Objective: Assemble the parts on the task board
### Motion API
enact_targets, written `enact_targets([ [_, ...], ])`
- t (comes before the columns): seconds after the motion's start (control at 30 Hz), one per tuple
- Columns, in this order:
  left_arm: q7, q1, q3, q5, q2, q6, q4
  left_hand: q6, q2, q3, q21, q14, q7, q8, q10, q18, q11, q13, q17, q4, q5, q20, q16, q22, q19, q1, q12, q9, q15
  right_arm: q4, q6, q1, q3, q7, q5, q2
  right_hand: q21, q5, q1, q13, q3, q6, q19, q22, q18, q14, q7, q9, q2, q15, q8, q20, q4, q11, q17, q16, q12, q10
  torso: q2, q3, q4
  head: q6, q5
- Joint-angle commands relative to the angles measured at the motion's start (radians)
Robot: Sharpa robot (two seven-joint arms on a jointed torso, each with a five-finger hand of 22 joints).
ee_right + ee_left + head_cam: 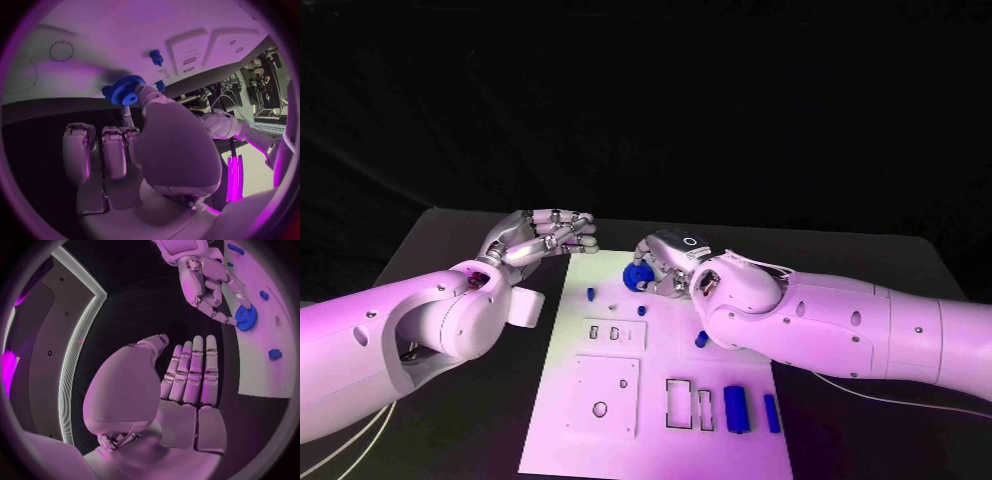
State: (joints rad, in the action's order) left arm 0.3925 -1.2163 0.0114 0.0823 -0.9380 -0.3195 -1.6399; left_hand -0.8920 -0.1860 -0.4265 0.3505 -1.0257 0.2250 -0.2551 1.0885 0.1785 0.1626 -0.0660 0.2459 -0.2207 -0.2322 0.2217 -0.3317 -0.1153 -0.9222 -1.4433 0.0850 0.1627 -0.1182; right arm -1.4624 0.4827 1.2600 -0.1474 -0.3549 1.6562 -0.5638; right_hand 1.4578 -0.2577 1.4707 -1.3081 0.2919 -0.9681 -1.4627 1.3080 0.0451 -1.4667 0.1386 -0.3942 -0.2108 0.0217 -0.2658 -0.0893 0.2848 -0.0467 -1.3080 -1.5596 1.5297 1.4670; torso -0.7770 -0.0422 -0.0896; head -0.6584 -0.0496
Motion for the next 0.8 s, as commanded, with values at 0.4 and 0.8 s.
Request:
enact_targets([
  [0.4,0.004,-0.001,-0.001,-0.002,0.003,0.021,0.000,0.004,-0.006,-0.007,-0.005,0.006,0.008,0.005,-0.002,0.004,0.008,0.000,0.001,0.000,0.006,0.005,0.004,0.001,0.005,0.003,-0.003,-0.002,-0.002,0.039,-0.011,-0.004,-0.004,0.019,-0.006,0.023,0.003,-0.002,-0.016,-0.225,0.010,-0.022,-0.013,0.132,-0.008,-0.098,-0.016,-0.001,-0.003,0.003,0.004,0.005,0.002,0.005,-0.235,-0.005,0.003,0.077,0.002,0.0001,0.0003,-0.008,0.003],
  [0.8,0.002,-0.001,-0.001,-0.002,0.003,0.022,0.001,0.004,-0.006,-0.007,-0.005,0.006,0.008,0.005,-0.002,0.004,0.008,0.000,0.001,0.000,0.006,0.005,0.004,0.001,0.005,0.003,-0.003,-0.002,-0.002,0.055,-0.016,-0.006,-0.005,0.030,-0.023,0.034,-0.008,0.001,-0.062,-0.205,0.013,0.027,-0.005,0.123,-0.005,-0.097,0.003,0.013,-0.035,-0.010,0.048,-0.004,0.003,-0.011,-0.229,-0.004,-0.019,0.062,0.002,0.0005,0.0003,-0.010,0.005],
])
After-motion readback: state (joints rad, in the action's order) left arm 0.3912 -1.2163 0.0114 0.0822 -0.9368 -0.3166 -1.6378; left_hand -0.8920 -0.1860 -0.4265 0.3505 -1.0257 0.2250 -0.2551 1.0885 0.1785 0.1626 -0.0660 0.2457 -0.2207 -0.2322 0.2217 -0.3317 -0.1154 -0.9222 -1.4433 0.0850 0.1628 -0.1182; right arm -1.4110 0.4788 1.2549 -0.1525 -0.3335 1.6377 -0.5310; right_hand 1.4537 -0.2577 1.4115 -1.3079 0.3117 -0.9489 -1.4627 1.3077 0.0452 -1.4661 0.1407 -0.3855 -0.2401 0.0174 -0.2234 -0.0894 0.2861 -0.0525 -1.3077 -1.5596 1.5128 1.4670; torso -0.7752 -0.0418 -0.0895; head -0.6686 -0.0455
